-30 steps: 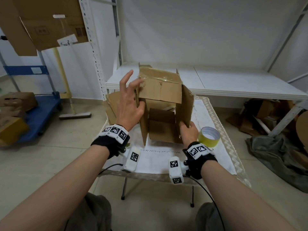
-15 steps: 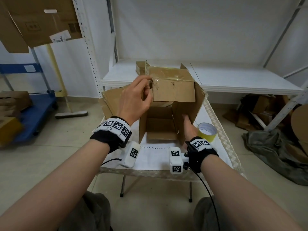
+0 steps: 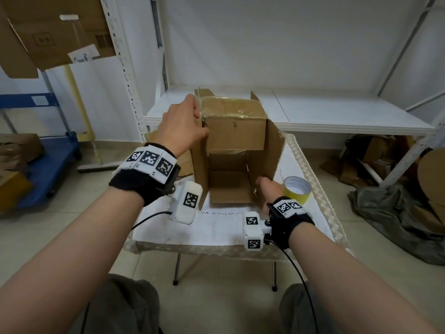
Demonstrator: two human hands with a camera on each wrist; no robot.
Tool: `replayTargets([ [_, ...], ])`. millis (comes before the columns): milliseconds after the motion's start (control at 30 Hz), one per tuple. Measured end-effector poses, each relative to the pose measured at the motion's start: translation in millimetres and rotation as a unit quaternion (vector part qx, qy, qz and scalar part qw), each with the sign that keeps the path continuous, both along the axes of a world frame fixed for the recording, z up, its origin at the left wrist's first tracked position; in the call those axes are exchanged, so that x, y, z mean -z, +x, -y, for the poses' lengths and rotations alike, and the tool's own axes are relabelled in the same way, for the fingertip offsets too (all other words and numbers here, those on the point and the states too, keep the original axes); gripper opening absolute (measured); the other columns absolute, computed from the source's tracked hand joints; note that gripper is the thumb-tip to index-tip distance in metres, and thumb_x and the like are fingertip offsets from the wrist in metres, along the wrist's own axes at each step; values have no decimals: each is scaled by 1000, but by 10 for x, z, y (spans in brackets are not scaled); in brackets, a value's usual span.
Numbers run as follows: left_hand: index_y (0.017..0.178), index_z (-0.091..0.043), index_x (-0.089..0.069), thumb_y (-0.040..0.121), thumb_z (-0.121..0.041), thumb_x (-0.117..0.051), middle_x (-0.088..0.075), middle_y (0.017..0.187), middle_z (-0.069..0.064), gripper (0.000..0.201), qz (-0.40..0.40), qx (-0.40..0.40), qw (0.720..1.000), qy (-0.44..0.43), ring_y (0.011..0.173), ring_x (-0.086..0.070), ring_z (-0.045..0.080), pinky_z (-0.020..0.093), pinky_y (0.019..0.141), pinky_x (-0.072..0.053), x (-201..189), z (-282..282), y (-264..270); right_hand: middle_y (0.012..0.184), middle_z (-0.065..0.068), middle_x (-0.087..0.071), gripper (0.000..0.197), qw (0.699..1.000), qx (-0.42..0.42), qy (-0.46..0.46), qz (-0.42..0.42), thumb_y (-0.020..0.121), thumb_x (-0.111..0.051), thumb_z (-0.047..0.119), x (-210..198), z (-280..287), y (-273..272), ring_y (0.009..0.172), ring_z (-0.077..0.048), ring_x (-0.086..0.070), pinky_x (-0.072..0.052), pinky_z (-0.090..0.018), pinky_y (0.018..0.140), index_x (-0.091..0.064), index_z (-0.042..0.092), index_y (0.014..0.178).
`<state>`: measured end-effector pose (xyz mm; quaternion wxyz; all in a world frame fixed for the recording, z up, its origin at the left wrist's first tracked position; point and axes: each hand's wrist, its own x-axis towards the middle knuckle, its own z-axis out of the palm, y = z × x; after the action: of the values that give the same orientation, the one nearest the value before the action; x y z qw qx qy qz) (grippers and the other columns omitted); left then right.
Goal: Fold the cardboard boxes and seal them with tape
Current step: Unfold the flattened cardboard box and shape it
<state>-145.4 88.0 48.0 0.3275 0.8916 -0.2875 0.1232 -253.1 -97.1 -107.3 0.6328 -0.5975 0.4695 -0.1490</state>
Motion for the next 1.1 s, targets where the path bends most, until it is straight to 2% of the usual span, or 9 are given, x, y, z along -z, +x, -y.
replayTargets([
  [133, 124, -21, -51, 84, -25, -77, -62, 110, 6, 48, -71, -2, 997, 18, 104, -55, 24, 37, 83, -45, -30, -32, -4, 108, -10, -61, 20, 999, 17, 16, 22, 87, -61, 13, -29, -7, -29, 99, -31, -55, -47, -47, 105, -59, 6, 106],
  [233, 129, -13, -59, 93, -22, -63, -60, 126, 14, 37, -106, -24, 992, 64, 110, -59, 31, 42, 95, -51, -63, -89, -9, 112, -11, -66, 52, 999, 27, 21, 17, 66, -77, 37, 100, 63, 48, 103, -34, -61, -50, -49, 103, -63, 6, 105],
  [400, 125, -8, -61, 96, -13, -49, -60, 124, 14, 32, -139, -14, 988, 59, 107, -58, 31, 38, 84, -51, -65, -202, 59, 92, -7, -64, 44, 997, 68, 4, 21, 67, -85, 47, 78, -3, 6, 97, -31, -60, -49, -46, 102, -50, 21, 72],
  [533, 128, -14, -62, 98, -12, -49, -65, 109, 4, 33, -194, 8, 981, -31, 93, -59, 19, 30, 74, -48, 28, -341, 151, 113, -8, -65, 93, 992, 116, 21, 41, 40, -84, 71, 128, -2, 71, 102, -31, -61, -50, -46, 98, -57, 17, 109],
  [633, 119, -23, -66, 98, -14, -50, -68, 111, 3, 28, -226, 12, 970, -87, 102, -63, 23, 39, 87, -55, 129, -457, 198, 130, -12, -51, 91, 983, 166, 42, 66, 56, -91, 54, -2, -65, 66, 107, -33, -53, -45, -41, 96, -42, 23, 127],
  [733, 124, -20, -63, 100, -13, -48, -68, 109, 6, 29, -258, 18, 958, -125, 97, -66, 25, 37, 79, -56, 214, -540, 202, 146, -14, -37, 104, 976, 202, 26, 79, 69, -91, 38, 26, -16, 77, 123, -37, -47, -38, -39, 96, -27, 23, 149],
  [900, 122, -17, -64, 99, -9, -46, -69, 110, 9, 30, -269, 5, 950, -159, 98, -65, 30, 43, 82, -55, 333, -659, 219, 152, -14, -38, 131, 957, 243, 87, 132, 59, -94, 44, 16, -86, 107, 138, -36, -42, -36, -51, 114, -10, 19, 158],
  [1000, 121, -19, -62, 99, -10, -46, -69, 111, 9, 28, -277, 2, 945, -174, 97, -64, 28, 39, 78, -54, 370, -689, 227, 135, -10, -52, 141, 949, 231, 139, 165, 34, -99, 49, 36, -120, 173, 120, -34, -59, -57, -50, 91, -25, 22, 151],
  [1100, 115, -22, -61, 100, -10, -45, -68, 108, 7, 25, -280, -1, 941, -189, 96, -64, 26, 41, 84, -54, 385, -691, 217, 121, -15, -64, 89, 950, 209, 144, 181, 64, -90, 26, 90, -92, 195, 96, -31, -68, -61, -36, 60, -44, 16, 140],
])
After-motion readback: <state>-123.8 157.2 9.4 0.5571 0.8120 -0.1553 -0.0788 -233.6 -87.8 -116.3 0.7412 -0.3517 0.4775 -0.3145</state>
